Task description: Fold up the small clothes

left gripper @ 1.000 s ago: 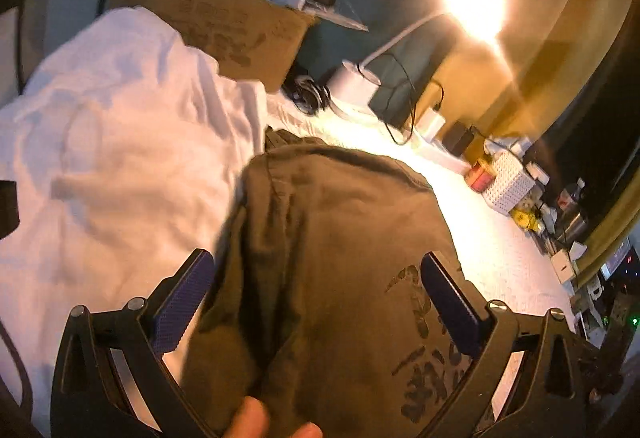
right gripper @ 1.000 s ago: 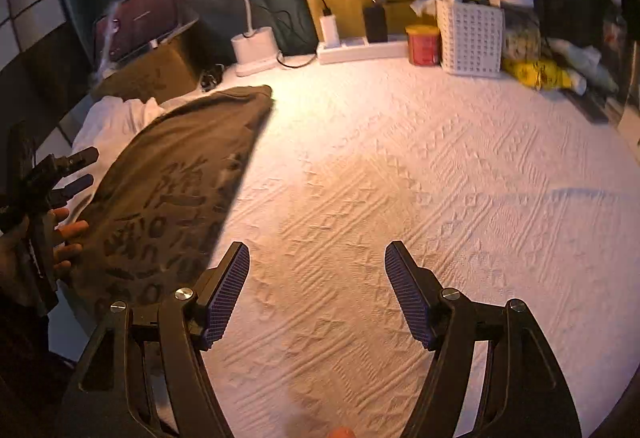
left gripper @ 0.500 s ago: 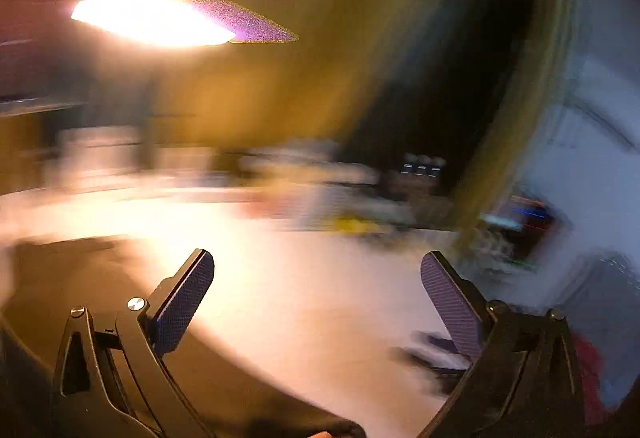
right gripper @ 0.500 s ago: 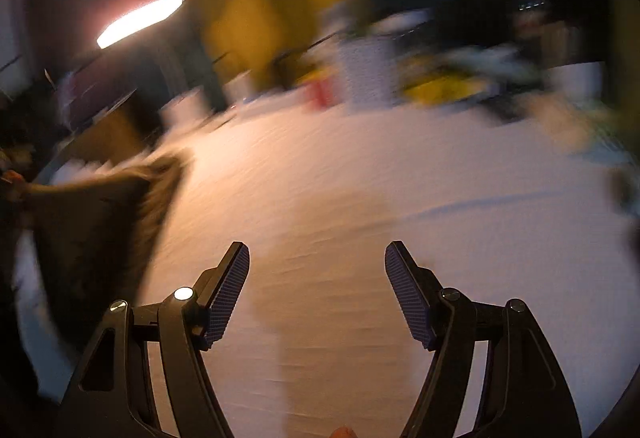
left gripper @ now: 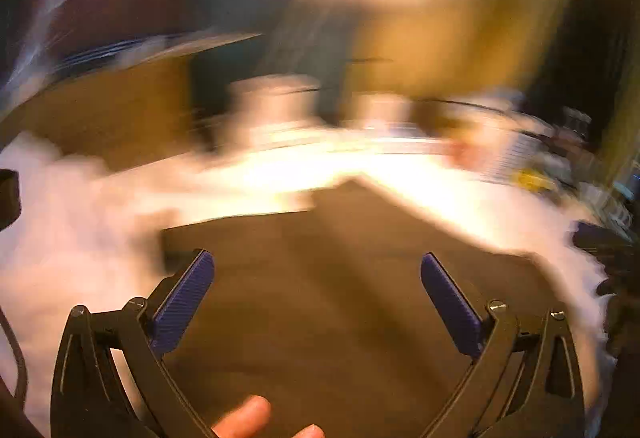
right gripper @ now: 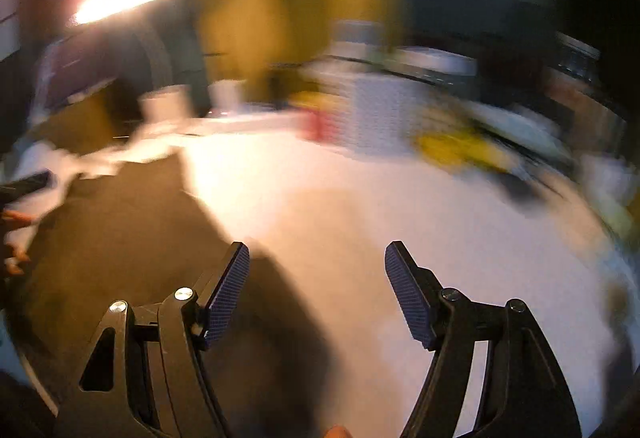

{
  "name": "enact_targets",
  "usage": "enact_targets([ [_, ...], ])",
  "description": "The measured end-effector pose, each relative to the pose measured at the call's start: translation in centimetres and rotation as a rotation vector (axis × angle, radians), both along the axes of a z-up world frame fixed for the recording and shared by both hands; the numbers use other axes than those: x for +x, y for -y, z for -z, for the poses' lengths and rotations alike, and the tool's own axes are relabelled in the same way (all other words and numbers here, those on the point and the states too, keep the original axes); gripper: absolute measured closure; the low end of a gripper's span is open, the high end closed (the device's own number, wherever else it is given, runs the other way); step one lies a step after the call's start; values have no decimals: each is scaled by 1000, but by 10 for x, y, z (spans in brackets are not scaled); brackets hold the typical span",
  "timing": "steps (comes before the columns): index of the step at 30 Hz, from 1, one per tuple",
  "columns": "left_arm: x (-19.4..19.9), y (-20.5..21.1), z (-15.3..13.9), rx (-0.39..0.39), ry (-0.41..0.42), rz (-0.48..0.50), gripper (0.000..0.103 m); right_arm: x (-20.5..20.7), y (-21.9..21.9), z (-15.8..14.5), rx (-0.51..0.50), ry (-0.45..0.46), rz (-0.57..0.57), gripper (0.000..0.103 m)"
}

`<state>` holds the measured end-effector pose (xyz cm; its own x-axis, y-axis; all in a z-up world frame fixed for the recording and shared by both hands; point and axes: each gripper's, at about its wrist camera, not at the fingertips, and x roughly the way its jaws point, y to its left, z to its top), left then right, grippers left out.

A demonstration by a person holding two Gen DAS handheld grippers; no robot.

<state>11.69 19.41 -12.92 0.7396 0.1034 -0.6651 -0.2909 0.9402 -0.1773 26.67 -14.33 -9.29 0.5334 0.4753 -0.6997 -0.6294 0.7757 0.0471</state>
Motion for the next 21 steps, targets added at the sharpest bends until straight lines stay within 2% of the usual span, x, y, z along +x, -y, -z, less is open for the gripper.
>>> enact_targets([
  [3,-5,-51,31,-23,-123,-115,1,42,-71,22,48,-101,-129,29],
  [6,-11,-56,35,-50,-119,-86,1,75,-127,59,25,-237,-178,29],
  [8,-6,-52,33,-61,-123,-52,1,84,-145,76,-24,-292,-196,29],
  [9,-6,-51,34,-59,-121,-55,1,80,-149,74,-38,-254,-199,28],
  [12,-1,-42,35,21,-149,-24,1,75,-151,71,-12,-265,-218,28],
  [13,-4,-42,33,30,-157,-14,1,74,-149,66,-18,-239,-201,28],
  [16,1,-40,29,1,-159,19,1,76,-134,41,46,-200,-190,28],
  [17,1,-34,31,38,-150,19,1,74,-123,28,60,-158,-166,28],
  [18,4,-28,33,69,-177,49,1,70,-111,14,71,-112,-141,28],
  [19,4,-27,32,76,-182,52,1,65,-94,-2,90,-66,-106,28],
  [21,0,-31,23,5,-147,44,1,59,-64,-24,133,-44,-65,28],
])
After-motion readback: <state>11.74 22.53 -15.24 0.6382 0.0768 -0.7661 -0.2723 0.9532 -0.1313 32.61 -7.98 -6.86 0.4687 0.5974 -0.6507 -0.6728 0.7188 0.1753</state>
